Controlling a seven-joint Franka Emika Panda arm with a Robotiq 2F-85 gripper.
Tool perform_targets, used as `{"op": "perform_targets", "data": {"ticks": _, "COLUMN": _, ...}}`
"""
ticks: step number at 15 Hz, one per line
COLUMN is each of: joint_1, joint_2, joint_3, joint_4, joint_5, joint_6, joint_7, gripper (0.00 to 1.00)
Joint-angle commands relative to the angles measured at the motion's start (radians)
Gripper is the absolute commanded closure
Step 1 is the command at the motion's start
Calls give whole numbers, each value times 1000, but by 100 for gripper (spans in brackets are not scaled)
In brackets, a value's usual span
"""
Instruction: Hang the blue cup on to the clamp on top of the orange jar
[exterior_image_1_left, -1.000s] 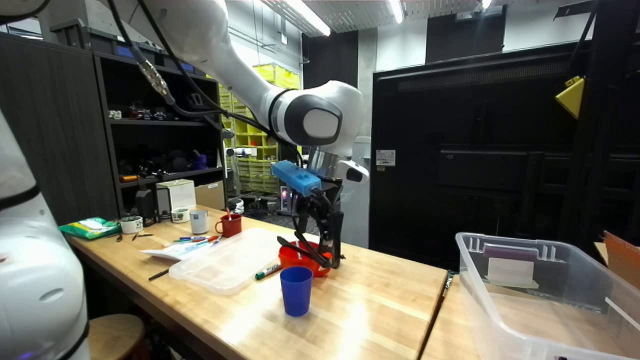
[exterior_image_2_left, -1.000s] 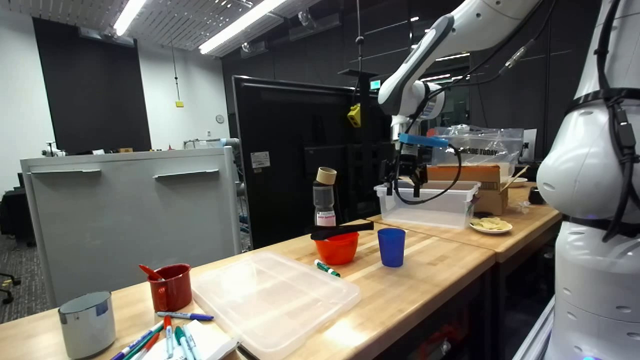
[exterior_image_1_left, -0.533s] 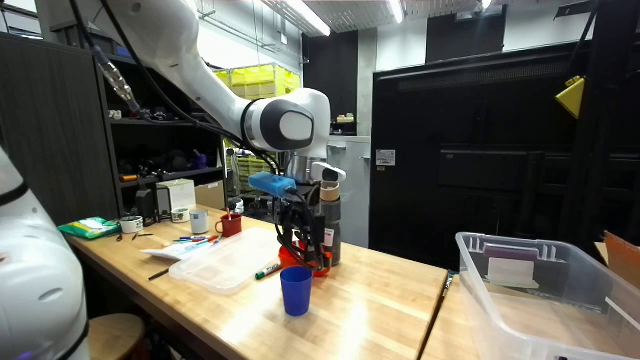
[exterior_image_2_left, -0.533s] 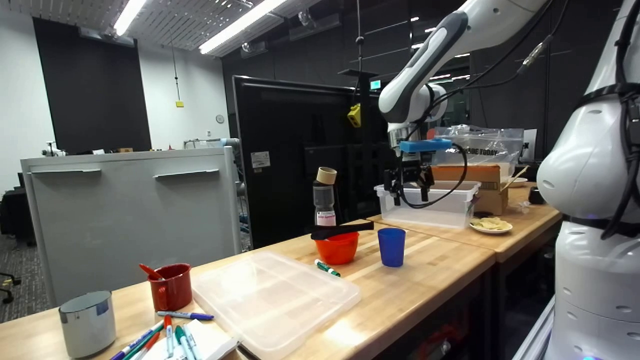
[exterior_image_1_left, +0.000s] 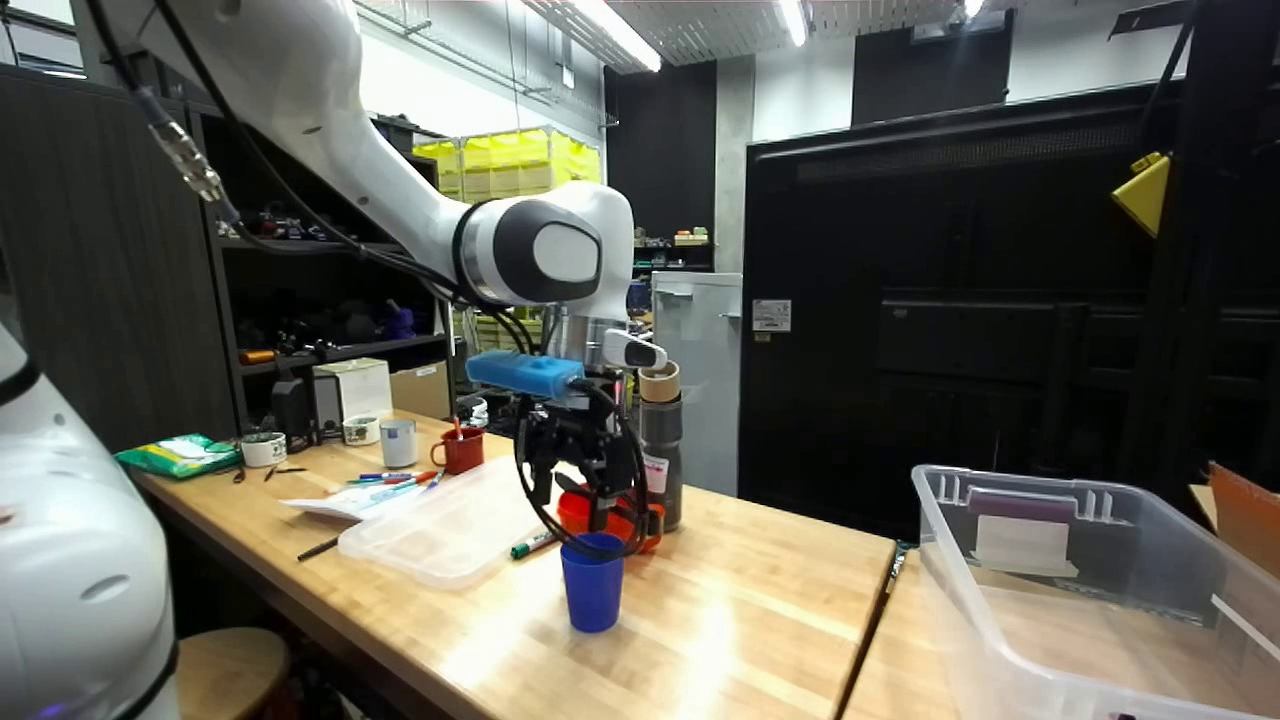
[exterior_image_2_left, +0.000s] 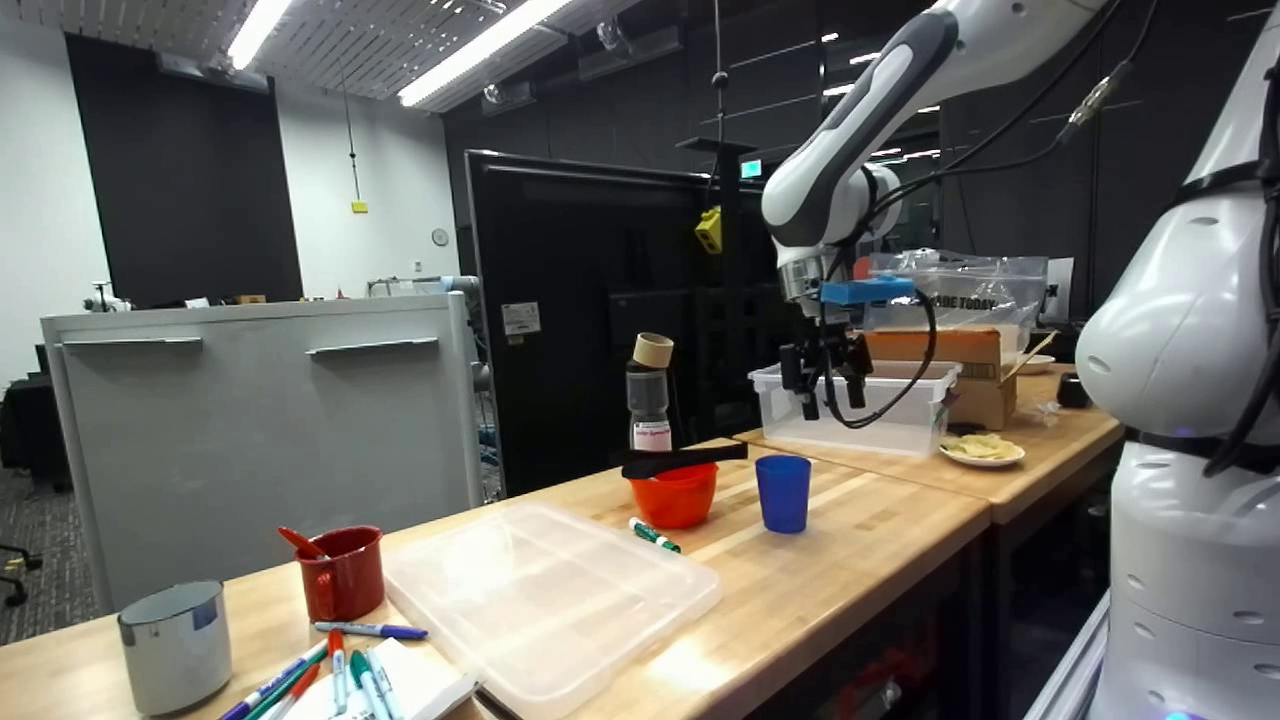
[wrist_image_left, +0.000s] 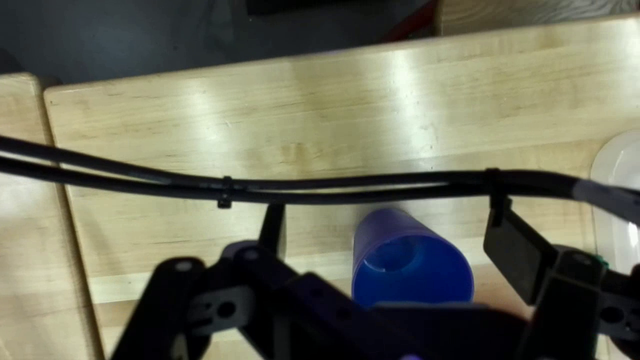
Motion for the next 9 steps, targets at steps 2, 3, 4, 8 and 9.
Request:
{"op": "perform_targets", "data": {"ticks": 2, "joint_1": 14, "joint_2": 29, "joint_3": -32, "joint_4": 16, "joint_5": -35, "joint_6": -59, "joint_7": -229, "gripper": 0}}
{"op": "perform_targets", "data": {"ticks": 3, "joint_1": 12, "joint_2": 44, "joint_3": -39, "joint_4": 23, "joint_5": -36, "joint_6": -59, "joint_7": -264, "gripper": 0}}
{"op": "perform_targets", "data": {"ticks": 4, "joint_1": 8, "joint_2": 58, "joint_3": -43, "joint_4": 28, "joint_5": -41, "joint_6": -55, "joint_7": -280, "gripper": 0}}
{"op": "perform_targets", "data": {"ticks": 8, "joint_1": -5, "joint_2": 139, "joint_3": -64, "joint_4": 62, "joint_5": -28, "joint_6": -15, "joint_7": -275, "gripper": 0}}
{"op": "perform_targets", "data": {"ticks": 9, "joint_1": -7, "joint_2": 163, "joint_3": -68, "joint_4": 74, "joint_5": -24, "joint_6": -2, "joint_7": -268, "gripper": 0}}
